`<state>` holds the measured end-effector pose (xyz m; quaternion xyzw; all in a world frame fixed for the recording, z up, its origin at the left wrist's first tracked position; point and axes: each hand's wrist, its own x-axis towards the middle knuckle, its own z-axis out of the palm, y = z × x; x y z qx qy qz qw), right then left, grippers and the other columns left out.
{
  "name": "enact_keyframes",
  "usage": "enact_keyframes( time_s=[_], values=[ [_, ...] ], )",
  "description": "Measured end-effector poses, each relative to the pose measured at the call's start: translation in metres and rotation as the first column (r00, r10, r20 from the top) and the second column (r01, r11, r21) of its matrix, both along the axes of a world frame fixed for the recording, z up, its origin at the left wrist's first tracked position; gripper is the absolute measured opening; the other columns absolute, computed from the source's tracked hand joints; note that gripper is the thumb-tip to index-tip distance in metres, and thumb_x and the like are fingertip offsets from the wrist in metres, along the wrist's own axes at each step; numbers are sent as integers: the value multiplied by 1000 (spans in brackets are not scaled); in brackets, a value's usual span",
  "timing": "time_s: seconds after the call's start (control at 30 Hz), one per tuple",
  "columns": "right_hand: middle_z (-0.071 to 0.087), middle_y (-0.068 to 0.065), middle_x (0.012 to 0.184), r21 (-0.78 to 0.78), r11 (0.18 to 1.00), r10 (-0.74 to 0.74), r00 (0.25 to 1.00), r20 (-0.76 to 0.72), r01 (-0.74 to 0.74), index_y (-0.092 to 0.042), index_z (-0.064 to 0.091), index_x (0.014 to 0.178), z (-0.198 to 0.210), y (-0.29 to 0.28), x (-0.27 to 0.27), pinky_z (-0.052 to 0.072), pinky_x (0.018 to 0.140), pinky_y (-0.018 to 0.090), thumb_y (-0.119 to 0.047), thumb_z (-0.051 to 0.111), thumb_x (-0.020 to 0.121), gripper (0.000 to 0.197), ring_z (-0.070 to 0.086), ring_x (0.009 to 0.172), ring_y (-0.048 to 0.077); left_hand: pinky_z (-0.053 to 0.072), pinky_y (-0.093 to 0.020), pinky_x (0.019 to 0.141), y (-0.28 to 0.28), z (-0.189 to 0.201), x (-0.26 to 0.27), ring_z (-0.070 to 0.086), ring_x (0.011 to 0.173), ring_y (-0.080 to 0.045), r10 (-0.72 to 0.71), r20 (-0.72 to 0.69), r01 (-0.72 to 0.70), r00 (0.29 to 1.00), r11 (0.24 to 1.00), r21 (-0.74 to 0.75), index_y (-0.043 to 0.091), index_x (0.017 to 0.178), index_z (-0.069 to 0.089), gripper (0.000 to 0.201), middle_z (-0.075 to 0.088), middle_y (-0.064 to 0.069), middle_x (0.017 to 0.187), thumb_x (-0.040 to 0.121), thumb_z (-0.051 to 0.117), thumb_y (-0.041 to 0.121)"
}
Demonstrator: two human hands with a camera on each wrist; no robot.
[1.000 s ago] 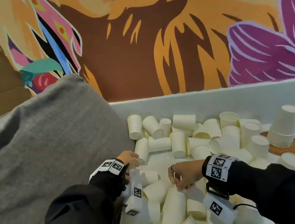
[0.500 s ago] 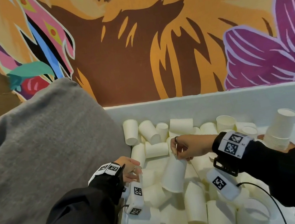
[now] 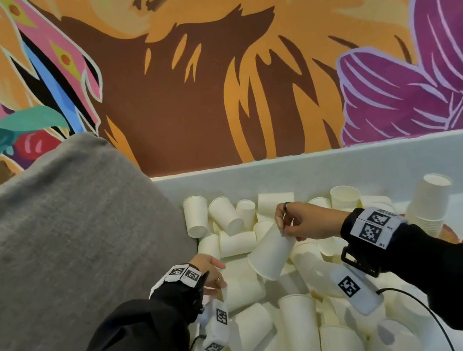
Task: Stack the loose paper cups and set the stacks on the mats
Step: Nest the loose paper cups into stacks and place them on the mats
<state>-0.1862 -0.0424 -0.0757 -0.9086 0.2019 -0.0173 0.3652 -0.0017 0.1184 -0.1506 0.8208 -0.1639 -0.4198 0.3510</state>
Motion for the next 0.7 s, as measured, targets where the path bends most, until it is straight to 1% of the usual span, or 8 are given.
enact_keyframes(
  time_s=[0.17,0.2,0.27,0.3,0.37,0.47,0.57,0.7],
  values=[
    [52,-1,79,-24,997,-76,991,110,79,-20,49,82,9,-8,2,44,59,19,-4,49,91,18,50,62,14,50,-33,56,-4,16,10,58,61,-24,52,37,-46,998,987,-155,10,91,55,30,55,-13,72,85,41,-16],
    [52,0,80,-15,995,-97,986,133,100,-19,49,82,10,-10,2,45,59,19,-4,49,91,18,50,63,14,50,-34,55,-5,20,11,56,59,-24,75,42,-65,996,977,-203,10,91,55,33,52,-12,72,85,38,-18],
    [52,3,82,-6,990,-134,975,178,138,-20,48,81,13,-13,3,47,63,24,-4,50,91,18,50,65,16,49,-34,55,-7,33,14,53,58,-23,107,56,-86,993,951,-298,8,90,56,39,48,-10,73,83,34,-23],
    [52,3,82,-5,988,-152,968,198,156,-20,48,81,16,-14,3,47,65,27,-5,50,91,19,51,64,16,49,-35,54,-7,41,15,53,58,-23,110,51,-86,993,935,-344,8,92,56,40,47,-9,74,81,34,-25],
    [52,2,80,17,982,-188,951,244,189,-20,48,82,21,-15,3,44,62,23,-5,49,92,18,51,63,16,52,-35,54,-6,58,16,52,61,-21,94,38,-69,995,901,-428,6,97,56,40,46,-8,77,80,41,-26],
    [52,3,79,118,972,-230,922,310,202,-16,46,87,31,-12,3,39,58,19,-3,46,93,15,48,62,15,55,-26,52,-5,88,14,53,67,-18,54,49,-19,997,844,-536,6,109,56,39,49,-7,82,82,50,-22],
    [50,6,78,222,962,-233,898,372,158,-16,45,87,40,-5,4,40,62,21,0,46,94,17,47,63,16,55,-26,57,-4,112,7,57,75,-18,29,61,14,998,794,-608,12,115,55,41,55,-7,93,87,49,-17],
    [49,8,74,307,948,-216,872,439,81,-15,43,86,47,12,10,42,65,21,2,46,94,18,47,62,16,53,-35,72,-1,131,-4,59,92,-20,-1,37,26,999,727,-686,14,119,54,38,59,-8,109,94,38,-10]
  ],
)
